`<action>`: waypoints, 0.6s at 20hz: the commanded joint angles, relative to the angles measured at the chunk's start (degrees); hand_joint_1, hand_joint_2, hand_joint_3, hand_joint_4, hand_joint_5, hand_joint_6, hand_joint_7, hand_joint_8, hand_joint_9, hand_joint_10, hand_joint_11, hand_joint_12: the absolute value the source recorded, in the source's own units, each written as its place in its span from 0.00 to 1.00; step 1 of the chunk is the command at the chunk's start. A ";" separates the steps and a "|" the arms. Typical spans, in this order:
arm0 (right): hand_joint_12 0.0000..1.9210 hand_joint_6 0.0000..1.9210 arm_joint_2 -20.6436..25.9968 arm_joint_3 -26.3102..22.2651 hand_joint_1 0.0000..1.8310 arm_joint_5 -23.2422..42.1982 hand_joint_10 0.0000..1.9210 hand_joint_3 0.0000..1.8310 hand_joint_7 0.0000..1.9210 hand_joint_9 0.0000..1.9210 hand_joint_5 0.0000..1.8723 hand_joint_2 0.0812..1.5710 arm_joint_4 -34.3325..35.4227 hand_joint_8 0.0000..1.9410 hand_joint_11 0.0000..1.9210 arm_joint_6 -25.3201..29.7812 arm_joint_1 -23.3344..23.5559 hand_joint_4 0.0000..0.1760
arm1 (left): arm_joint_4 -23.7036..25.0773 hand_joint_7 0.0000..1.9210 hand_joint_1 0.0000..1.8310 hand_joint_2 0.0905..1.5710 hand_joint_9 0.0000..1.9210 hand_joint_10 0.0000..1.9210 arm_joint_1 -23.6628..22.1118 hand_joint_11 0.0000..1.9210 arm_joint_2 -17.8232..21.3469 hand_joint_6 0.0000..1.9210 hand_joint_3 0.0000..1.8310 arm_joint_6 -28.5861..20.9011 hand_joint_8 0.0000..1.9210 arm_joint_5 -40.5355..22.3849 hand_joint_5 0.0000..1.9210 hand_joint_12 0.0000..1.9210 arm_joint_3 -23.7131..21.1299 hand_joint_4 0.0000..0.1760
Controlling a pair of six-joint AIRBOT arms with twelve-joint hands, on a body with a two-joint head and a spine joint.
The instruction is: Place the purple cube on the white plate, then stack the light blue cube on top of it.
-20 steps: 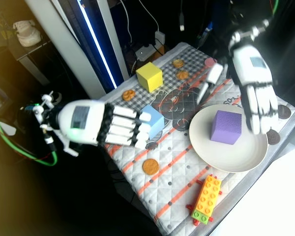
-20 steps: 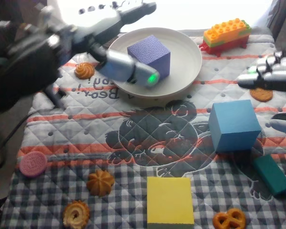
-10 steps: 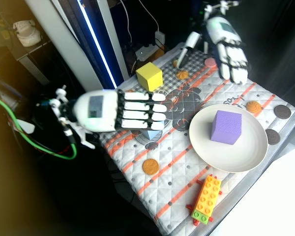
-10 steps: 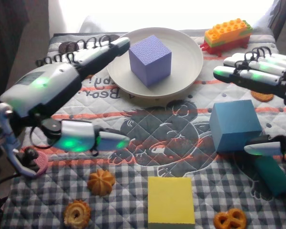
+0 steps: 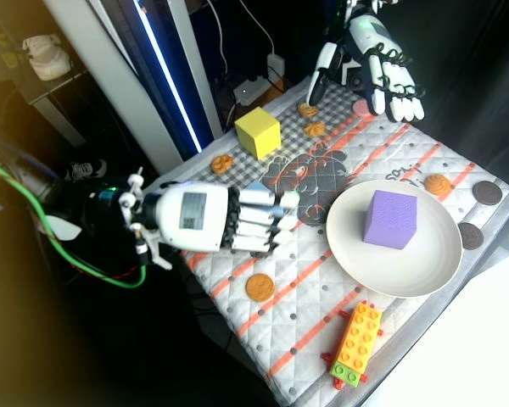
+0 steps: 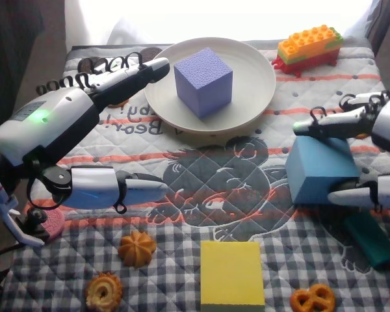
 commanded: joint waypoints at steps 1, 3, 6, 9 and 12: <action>0.71 0.31 0.05 0.19 0.66 6.50 0.21 0.00 0.63 0.62 0.52 0.66 0.28 0.30 0.37 0.74 1.05 0.00 | 0.47 0.09 0.47 0.49 0.05 0.00 -0.20 0.00 0.34 0.00 0.00 -0.28 0.00 -7.31 0.09 0.00 -0.13 1.00; 0.70 0.46 0.05 0.36 0.68 6.86 0.24 0.00 0.59 0.61 0.51 0.67 -0.57 0.44 0.39 1.29 2.29 0.00 | 0.15 0.08 0.49 0.49 0.04 0.00 0.05 0.00 0.39 0.00 0.00 -0.29 0.00 -7.28 0.09 0.00 -0.13 1.00; 0.88 0.40 -1.02 2.05 0.69 8.73 0.59 0.00 0.53 0.48 0.53 0.69 -0.74 0.61 0.33 3.74 4.74 0.00 | -0.20 0.09 0.49 0.49 0.05 0.00 0.17 0.00 0.40 0.00 0.00 -0.29 0.00 -7.16 0.09 0.00 -0.13 0.96; 0.76 0.41 -3.30 4.57 0.68 8.81 0.53 0.00 0.54 0.50 0.53 0.69 -0.70 0.55 0.39 4.28 9.14 0.00 | -0.88 0.09 0.49 0.49 0.04 0.00 0.58 0.00 0.39 0.00 0.00 -0.33 0.00 -7.52 0.08 0.00 -0.15 0.94; 0.69 0.39 -6.55 7.94 0.68 6.29 0.43 0.00 0.56 0.51 0.55 0.68 -0.69 0.52 0.33 4.28 14.09 0.00 | -1.10 0.09 0.51 0.48 0.04 0.00 1.44 0.00 0.44 0.00 0.00 -1.62 0.00 -8.08 0.09 0.00 -0.23 0.97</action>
